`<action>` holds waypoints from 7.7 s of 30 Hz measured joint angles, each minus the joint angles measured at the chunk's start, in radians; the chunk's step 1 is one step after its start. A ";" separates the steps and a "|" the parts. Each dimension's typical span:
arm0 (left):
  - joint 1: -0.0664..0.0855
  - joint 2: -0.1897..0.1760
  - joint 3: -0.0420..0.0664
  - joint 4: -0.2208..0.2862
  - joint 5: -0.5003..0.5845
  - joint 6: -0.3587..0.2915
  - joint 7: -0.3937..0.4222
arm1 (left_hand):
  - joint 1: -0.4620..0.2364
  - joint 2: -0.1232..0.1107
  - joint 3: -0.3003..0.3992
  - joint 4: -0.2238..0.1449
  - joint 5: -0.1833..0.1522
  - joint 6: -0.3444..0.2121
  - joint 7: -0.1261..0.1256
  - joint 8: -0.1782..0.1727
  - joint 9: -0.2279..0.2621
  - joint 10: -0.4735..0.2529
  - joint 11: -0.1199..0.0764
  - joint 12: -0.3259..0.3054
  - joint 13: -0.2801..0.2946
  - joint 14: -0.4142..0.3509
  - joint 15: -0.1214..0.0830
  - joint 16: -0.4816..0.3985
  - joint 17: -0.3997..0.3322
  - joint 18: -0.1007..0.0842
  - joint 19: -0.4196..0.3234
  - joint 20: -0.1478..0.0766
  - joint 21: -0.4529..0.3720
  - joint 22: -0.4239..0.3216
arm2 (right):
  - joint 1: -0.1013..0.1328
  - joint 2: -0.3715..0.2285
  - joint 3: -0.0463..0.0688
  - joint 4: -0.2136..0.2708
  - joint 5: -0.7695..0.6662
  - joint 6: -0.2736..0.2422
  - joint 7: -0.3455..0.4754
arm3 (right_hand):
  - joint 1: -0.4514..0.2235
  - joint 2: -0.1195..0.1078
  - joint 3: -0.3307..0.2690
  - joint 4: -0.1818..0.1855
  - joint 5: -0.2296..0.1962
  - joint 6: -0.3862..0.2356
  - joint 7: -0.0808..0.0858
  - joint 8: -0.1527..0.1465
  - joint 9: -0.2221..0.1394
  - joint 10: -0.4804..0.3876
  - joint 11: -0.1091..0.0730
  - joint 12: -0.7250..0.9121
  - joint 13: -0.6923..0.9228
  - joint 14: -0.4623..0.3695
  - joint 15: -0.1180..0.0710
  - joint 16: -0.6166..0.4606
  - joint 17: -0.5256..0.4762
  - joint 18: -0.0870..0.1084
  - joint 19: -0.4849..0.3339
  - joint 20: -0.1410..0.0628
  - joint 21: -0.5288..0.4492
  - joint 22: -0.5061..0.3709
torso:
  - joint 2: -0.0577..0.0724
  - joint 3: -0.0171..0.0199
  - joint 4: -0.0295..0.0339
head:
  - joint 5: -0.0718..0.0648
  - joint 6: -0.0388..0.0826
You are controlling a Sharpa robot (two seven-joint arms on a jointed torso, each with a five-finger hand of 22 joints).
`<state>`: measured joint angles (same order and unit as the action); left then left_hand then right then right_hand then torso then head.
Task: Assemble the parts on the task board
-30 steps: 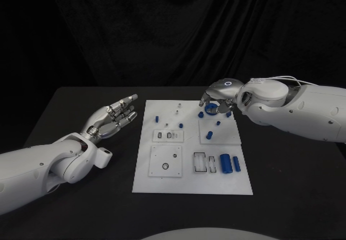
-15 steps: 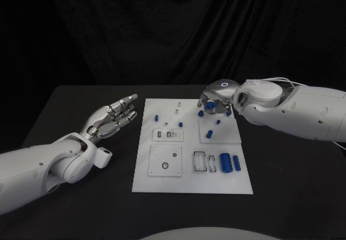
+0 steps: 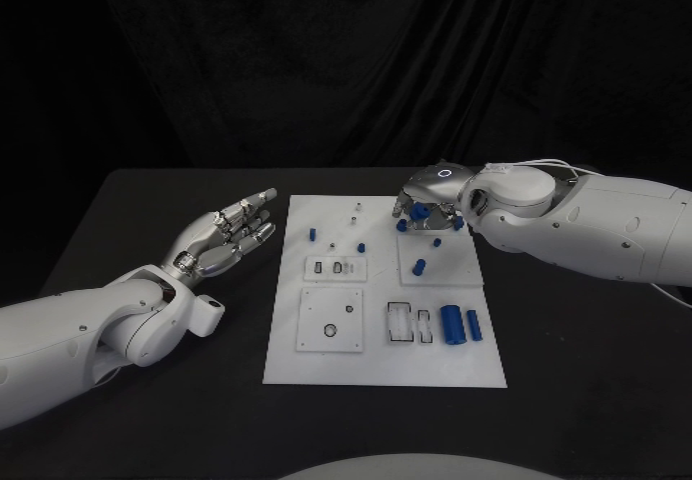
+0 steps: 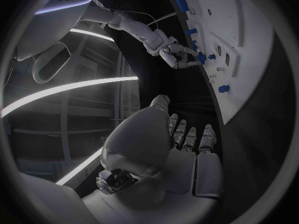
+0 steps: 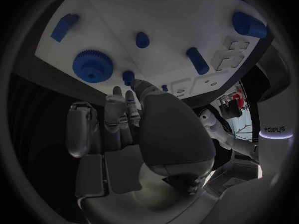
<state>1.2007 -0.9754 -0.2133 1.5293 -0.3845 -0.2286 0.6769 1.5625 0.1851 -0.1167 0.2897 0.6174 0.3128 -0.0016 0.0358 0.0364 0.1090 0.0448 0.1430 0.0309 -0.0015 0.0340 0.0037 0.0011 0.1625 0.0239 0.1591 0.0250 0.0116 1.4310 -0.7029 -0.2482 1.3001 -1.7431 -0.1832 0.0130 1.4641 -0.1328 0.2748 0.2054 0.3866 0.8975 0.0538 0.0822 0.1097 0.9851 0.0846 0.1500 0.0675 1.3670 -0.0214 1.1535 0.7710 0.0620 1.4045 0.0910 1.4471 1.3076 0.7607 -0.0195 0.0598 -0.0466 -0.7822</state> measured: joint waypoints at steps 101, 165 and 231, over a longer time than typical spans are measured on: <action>0.000 -0.012 0.000 -0.002 -0.001 0.042 0.000 | 0.004 -0.004 0.008 -0.008 0.012 -0.002 0.027 0.000 -0.001 -0.007 0.000 0.000 0.000 0.004 0.004 0.000 0.000 0.000 0.007 0.015 0.000 0.001 | 0.010 0.270 0.014 -0.260 0.096 -0.089 0.023 | -0.001 0.004 0.096 -0.058 -0.009 0.203 0.021 0.084 0.035 0.244 -0.042 -0.060 -0.001 0.036 -0.029 0.048 0.071 0.000 0.014 -0.032 -0.005 0.000 | 0.021 -0.0047 0.0096 | 0.024 0.019; 0.000 -0.004 0.000 -0.026 -0.002 0.060 0.001 | 0.008 0.000 0.014 -0.014 0.012 0.016 0.052 0.004 0.002 -0.014 0.000 -0.004 -0.001 0.000 0.007 0.000 0.000 0.000 0.004 0.018 0.000 0.001 | 0.036 0.102 0.025 -0.113 0.115 -0.230 0.013 | -0.034 0.024 0.044 -0.105 -0.004 -0.210 -0.046 0.002 -0.034 -0.047 -0.018 -0.025 0.038 -0.148 -0.002 -0.193 -0.272 0.033 -0.155 -0.004 -0.219 -0.094 | 0.021 -0.0059 0.0098 | 0.028 0.016; 0.000 0.007 0.000 -0.042 -0.002 0.077 0.001 | 0.008 0.000 0.017 -0.017 0.015 0.016 0.052 0.004 0.002 -0.014 0.000 -0.004 -0.001 0.004 0.011 0.000 0.000 0.000 0.004 0.018 0.000 0.001 | -0.002 -0.079 0.005 -0.024 0.157 -0.084 -0.141 | -0.187 0.025 -0.068 0.012 0.000 -0.031 0.001 0.014 0.032 0.482 -0.119 1.418 1.240 0.096 -0.071 0.414 0.537 -0.031 0.063 -0.070 0.054 0.000 | 0.013 -0.0071 -0.0074 | 0.036 -0.012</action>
<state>1.2007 -0.9688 -0.2135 1.4876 -0.3865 -0.1514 0.6779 1.5707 0.1850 -0.1001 0.2730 0.6328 0.3288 0.0502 0.0397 0.0388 0.0950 0.0452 0.1391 0.0303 0.0022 0.0448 0.0037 0.0010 0.1625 0.0275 0.1773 0.0252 0.0130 1.4290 -0.7821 -0.2429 1.2756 -1.5864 -0.2670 -0.1282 1.2766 -0.1079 0.2071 0.2176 0.3865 0.8662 0.0547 0.0960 0.1415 1.4668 -0.0341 1.5683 1.3076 1.4634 -0.0928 1.5679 1.3077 0.0310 1.4671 0.0213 1.5014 1.3076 0.7737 -0.0266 0.0524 -0.0103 -0.7939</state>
